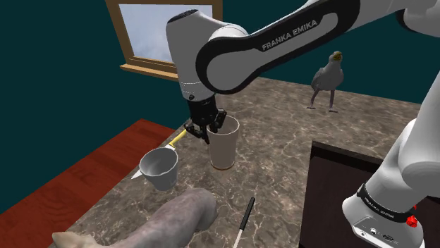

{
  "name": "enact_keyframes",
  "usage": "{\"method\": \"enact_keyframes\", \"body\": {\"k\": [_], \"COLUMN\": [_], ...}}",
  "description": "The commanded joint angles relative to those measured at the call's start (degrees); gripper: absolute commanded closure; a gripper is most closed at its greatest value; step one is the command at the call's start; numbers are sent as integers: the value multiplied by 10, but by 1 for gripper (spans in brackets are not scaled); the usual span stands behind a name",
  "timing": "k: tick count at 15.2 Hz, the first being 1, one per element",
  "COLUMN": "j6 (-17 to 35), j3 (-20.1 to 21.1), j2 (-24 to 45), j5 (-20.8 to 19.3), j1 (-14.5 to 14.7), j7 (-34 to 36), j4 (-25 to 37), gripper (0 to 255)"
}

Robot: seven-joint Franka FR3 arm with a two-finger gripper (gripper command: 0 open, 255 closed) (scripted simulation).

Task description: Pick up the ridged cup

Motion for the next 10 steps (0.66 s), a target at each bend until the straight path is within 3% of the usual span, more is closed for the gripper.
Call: {"method": "enact_keyframes", "body": {"k": [1, 10], "j6": [-14, -66], "j3": [0, 1], "j2": [-5, -17], "j5": [3, 11], "j1": [-1, -2], "j7": [-4, -12], "j4": [10, 53], "gripper": [255, 255]}}
